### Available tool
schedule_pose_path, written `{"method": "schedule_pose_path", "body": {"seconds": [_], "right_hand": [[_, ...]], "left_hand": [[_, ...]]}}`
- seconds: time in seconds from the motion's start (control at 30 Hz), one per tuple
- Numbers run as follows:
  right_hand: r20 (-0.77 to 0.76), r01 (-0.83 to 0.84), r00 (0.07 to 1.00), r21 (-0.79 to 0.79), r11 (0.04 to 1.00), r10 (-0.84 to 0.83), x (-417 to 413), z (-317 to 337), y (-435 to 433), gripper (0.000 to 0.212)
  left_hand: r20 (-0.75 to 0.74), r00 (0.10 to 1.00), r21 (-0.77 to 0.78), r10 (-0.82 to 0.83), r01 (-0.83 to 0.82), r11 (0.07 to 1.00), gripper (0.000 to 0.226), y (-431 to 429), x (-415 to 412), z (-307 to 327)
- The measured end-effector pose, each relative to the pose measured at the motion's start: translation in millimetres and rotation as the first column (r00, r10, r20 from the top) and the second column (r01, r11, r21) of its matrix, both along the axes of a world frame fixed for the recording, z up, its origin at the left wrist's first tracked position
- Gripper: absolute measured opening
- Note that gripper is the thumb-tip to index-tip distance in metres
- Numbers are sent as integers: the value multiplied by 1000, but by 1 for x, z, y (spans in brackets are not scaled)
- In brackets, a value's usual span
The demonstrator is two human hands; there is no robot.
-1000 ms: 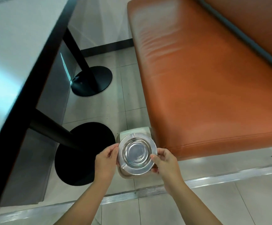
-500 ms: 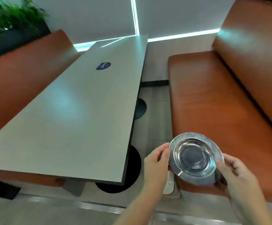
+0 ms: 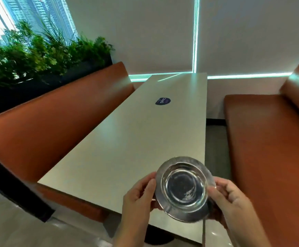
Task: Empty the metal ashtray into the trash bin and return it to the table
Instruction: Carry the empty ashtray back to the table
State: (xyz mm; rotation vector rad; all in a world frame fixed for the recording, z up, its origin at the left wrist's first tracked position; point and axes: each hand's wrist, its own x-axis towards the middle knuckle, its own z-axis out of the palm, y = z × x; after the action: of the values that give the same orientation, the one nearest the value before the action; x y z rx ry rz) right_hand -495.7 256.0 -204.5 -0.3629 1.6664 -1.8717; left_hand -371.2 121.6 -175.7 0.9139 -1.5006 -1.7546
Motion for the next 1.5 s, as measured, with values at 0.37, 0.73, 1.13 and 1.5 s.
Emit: {"method": "schedule_pose_path", "body": {"seconds": [0.37, 0.73, 1.13, 1.5], "right_hand": [[52, 94, 994, -29, 995, -92, 49, 18, -196, 13], [-79, 240, 967, -33, 970, -242, -31, 35, -301, 15], [-66, 273, 959, -36, 961, -274, -209, 29, -397, 11], [-37, 250, 968, 74, 966, -247, -388, -12, -489, 14]], "left_hand": [[43, 999, 10, -21, 20, 1000, 25, -212, 27, 1], [-39, 981, -17, -190, 189, 982, 22, -318, -73, 16], [-79, 978, 19, -192, 195, 981, 21, -411, -253, -3], [117, 984, 68, -137, 130, 989, 8, -501, -436, -45]]}}
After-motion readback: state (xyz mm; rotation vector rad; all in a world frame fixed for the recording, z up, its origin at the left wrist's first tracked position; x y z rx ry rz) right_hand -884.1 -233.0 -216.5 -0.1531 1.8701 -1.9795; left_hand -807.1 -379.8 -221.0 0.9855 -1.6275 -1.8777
